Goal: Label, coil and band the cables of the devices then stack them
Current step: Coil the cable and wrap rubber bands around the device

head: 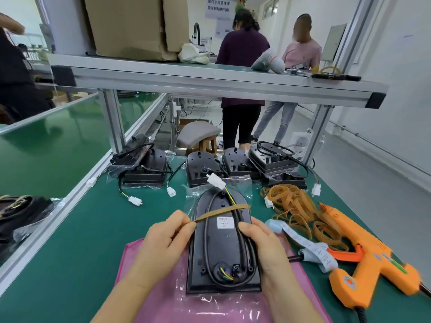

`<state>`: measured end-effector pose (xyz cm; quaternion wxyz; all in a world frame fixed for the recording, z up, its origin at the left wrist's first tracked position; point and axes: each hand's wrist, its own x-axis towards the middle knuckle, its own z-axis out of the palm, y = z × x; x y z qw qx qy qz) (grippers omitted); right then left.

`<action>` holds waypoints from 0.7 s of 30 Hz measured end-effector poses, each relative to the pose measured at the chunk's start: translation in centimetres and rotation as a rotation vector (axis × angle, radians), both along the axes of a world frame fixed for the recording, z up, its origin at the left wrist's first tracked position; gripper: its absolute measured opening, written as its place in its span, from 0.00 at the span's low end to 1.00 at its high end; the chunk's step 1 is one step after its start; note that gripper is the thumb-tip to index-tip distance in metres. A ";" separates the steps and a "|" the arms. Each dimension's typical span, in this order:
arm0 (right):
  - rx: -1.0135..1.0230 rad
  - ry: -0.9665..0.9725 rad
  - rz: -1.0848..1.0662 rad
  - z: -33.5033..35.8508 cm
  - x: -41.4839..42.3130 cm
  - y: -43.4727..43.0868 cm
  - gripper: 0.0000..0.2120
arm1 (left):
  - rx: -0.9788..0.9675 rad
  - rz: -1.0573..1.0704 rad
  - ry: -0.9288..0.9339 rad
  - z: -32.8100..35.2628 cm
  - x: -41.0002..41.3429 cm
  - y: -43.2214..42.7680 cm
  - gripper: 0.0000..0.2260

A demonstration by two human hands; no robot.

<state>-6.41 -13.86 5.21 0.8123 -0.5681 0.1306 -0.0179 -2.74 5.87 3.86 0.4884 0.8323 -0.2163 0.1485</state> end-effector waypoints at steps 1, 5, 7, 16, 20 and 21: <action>0.001 0.009 -0.021 0.1 0.1 -0.1 0.10 | 0.022 -0.034 0.030 0.2 -0.1 0.0 0.08; -0.044 0.009 -0.066 0.4 0.3 -0.4 0.08 | 0.386 -0.012 -0.117 1.6 -1.1 -0.3 0.11; -0.077 -0.007 -0.068 0.5 0.3 -0.4 0.07 | 0.431 0.023 -0.220 2.7 -1.3 -0.7 0.13; -0.055 -0.034 -0.055 0.7 0.3 0.1 0.14 | 0.495 0.248 -0.341 4.3 -0.6 -1.6 0.17; -0.121 -0.017 -0.085 0.4 0.5 0.3 0.16 | 0.397 0.210 -0.264 5.0 -0.5 -2.9 0.11; -0.153 -0.013 -0.091 0.3 0.6 0.4 0.17 | 0.395 0.178 -0.283 5.0 -0.4 -3.3 0.08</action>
